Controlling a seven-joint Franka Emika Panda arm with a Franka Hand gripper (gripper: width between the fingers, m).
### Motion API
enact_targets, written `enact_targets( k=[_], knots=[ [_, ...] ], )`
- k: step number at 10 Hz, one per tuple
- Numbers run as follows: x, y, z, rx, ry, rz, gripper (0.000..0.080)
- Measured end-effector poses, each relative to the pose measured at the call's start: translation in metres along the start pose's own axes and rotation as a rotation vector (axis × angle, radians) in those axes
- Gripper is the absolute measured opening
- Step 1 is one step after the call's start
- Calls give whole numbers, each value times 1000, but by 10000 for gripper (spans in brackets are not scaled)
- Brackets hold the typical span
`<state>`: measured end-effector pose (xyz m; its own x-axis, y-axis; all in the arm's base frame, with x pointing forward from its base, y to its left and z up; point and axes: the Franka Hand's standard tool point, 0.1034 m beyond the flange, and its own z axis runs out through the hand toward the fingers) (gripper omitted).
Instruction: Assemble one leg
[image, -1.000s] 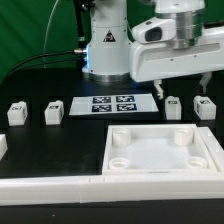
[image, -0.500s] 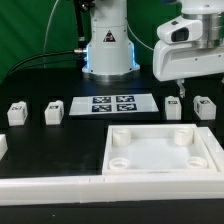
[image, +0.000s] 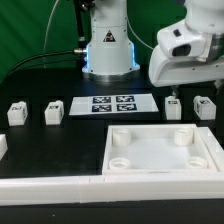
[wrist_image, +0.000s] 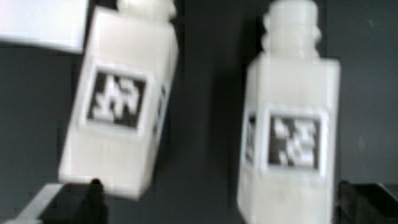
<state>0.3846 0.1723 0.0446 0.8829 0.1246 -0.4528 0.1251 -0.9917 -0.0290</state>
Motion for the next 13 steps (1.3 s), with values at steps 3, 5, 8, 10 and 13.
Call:
enact_targets(
  k=[3,5,8,10,13],
  knots=[
    [5,-14,2,-15,-201,3,649],
    [4,-25,4,-20,-198,11,649],
    [9,-30,12,-19,-226,5,649],
    [10,-30,14,-18,-233,4,649],
    [14,-31,16,-22,-311,3,649]
  ],
)
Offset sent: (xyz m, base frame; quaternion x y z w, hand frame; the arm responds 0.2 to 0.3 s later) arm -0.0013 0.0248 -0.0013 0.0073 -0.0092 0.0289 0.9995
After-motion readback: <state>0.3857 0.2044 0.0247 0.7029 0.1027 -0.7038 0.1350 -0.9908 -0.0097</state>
